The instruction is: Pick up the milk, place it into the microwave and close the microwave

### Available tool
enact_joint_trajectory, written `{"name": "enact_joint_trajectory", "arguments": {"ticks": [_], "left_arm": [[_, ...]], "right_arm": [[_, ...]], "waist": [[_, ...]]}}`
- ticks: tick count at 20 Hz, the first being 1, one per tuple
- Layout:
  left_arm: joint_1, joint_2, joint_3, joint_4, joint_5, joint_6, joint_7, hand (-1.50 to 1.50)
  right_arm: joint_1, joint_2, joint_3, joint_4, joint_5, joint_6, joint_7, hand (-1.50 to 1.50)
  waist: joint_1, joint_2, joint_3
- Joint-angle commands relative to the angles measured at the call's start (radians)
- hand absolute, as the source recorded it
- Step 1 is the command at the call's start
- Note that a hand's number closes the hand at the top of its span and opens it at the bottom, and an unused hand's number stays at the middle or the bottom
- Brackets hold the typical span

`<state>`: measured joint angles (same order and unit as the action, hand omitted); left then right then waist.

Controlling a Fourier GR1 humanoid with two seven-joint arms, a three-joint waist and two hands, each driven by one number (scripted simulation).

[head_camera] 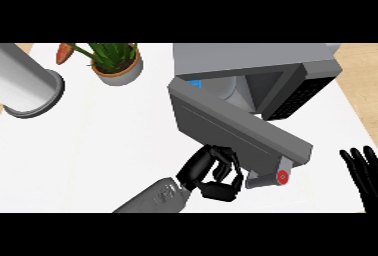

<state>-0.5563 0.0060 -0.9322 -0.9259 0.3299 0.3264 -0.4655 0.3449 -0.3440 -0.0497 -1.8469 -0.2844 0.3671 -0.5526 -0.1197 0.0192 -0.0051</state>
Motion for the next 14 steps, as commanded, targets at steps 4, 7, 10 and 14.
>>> {"name": "enact_joint_trajectory", "arguments": {"ticks": [4,7,10,14], "left_arm": [[-0.072,-0.006,-0.03,-0.029,0.169,0.126,-0.039,1.5],[-0.102,-0.006,-0.028,-0.048,0.219,0.216,-0.036,1.5],[-0.128,-0.006,0.001,-0.045,0.282,0.289,-0.045,1.5],[-0.184,-0.006,0.007,-0.001,0.336,0.331,-0.041,-1.5]], "right_arm": [[-0.014,-0.037,0.003,-0.092,-0.051,0.027,0.074,-1.5],[-0.047,-0.086,-0.019,-0.112,-0.058,0.035,0.117,-1.5],[-0.052,-0.099,-0.032,-0.118,-0.06,0.036,0.127,-1.5],[-0.092,-0.126,-0.077,-0.132,-0.111,0.039,0.143,-1.5]], "waist": [[-0.056,0.011,-0.002],[-0.059,0.011,-0.002],[-0.073,0.014,-0.001],[-0.098,0.023,-0.001]]}}
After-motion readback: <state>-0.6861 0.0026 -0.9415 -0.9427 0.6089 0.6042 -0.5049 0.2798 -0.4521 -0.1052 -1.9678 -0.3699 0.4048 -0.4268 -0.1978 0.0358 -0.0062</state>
